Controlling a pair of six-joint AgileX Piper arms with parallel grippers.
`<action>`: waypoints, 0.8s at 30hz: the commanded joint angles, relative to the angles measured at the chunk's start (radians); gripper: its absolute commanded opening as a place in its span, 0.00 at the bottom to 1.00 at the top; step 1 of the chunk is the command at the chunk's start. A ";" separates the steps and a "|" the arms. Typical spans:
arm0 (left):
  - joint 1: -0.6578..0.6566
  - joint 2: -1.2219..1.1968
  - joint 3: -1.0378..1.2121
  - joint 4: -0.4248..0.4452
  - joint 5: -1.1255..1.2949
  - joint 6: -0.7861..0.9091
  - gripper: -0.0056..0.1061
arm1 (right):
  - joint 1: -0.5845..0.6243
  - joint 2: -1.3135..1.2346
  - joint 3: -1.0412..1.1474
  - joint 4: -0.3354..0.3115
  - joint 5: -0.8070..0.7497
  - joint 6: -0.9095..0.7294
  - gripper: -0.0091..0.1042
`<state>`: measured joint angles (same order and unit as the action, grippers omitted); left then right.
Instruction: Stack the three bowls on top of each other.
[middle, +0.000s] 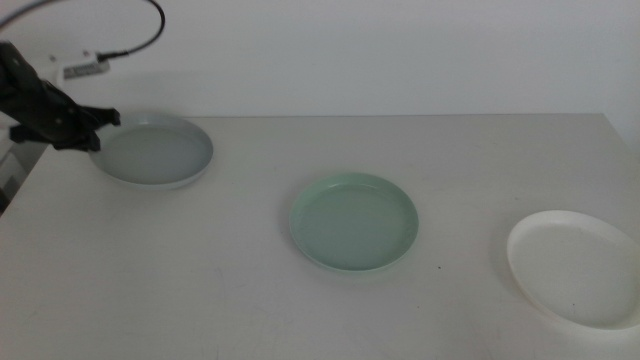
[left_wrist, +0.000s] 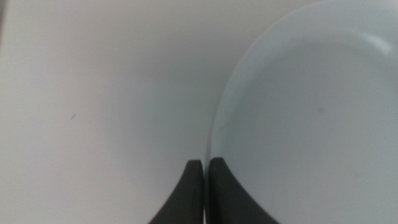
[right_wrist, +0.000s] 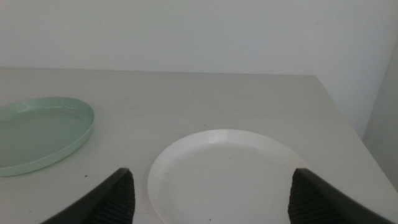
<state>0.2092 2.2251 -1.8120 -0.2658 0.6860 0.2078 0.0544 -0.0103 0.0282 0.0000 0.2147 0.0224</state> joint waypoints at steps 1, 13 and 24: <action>0.000 -0.152 0.025 -0.037 -0.006 -0.007 0.05 | -0.001 -0.026 -0.006 -0.009 -0.081 -0.006 0.63; -0.147 -0.557 0.457 -0.120 -0.102 -0.016 0.05 | -0.001 -0.026 -0.006 -0.009 -0.081 -0.006 0.63; -0.510 -0.481 0.477 -0.147 -0.264 -0.078 0.05 | -0.001 -0.026 -0.006 -0.009 -0.081 -0.006 0.63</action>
<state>-0.2663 1.7732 -1.3117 -0.3857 0.5075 0.1566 0.0544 -0.0103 0.0282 0.0000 0.2147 0.0224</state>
